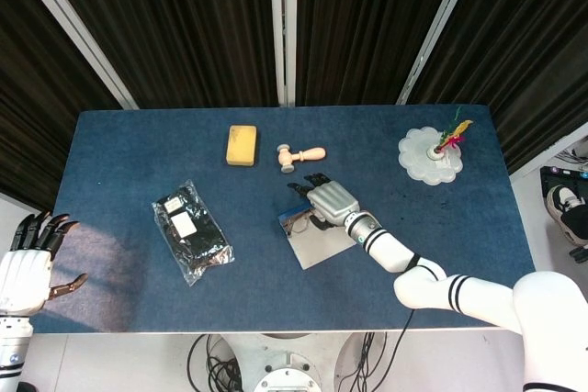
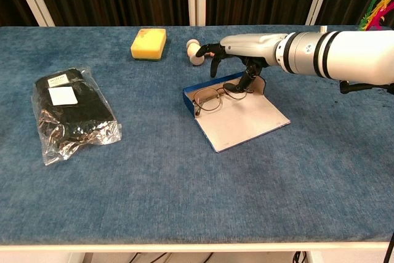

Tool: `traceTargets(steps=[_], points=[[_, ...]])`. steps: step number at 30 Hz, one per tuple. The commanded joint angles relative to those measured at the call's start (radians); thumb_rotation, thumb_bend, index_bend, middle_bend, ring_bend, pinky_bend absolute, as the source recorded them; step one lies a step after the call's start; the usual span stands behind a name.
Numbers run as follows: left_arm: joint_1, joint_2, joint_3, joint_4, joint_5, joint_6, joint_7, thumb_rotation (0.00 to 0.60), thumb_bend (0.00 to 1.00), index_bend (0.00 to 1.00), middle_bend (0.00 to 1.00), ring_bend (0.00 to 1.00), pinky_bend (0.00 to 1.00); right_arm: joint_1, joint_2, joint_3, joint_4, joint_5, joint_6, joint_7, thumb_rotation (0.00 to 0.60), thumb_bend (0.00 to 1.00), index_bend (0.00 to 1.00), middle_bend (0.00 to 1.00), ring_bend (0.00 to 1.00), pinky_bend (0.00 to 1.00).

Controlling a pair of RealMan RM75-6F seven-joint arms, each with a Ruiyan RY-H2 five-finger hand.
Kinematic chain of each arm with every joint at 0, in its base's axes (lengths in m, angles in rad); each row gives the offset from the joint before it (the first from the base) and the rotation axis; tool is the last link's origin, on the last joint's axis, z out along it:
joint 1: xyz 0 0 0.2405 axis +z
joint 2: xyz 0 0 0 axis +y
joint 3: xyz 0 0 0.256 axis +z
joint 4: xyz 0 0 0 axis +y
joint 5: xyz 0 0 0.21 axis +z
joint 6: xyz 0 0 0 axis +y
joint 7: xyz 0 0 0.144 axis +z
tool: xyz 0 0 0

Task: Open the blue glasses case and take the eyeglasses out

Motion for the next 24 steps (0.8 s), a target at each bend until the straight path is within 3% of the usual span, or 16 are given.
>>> traceTargets(steps=[1,6,12,24], points=[[-0.001,-0.001,-0.001,0.002,0.001,0.0,-0.001,0.6,0.07,0.21,0.12,0.02,0.0,0.023,-0.008,-0.014,0.034,0.019,0.002,-0.063,0.6,0.25,0.07,0.25,0.0,0.0],[0.0,-0.002,-0.001,0.004,0.0,0.0,-0.002,0.6,0.07,0.21,0.12,0.02,0.0,0.047,-0.017,-0.025,0.044,0.066,-0.009,-0.127,0.6,0.22,0.16,0.25,0.0,0.0],[0.002,-0.004,-0.001,0.007,-0.003,-0.001,-0.005,0.6,0.07,0.21,0.12,0.02,0.0,0.059,-0.025,-0.031,0.049,0.111,-0.012,-0.155,0.6,0.32,0.24,0.25,0.0,0.0],[-0.002,-0.009,-0.003,0.019,-0.009,-0.009,-0.013,0.6,0.07,0.21,0.12,0.02,0.0,0.082,-0.041,-0.037,0.075,0.153,-0.012,-0.179,0.6,0.34,0.34,0.25,0.0,0.0]])
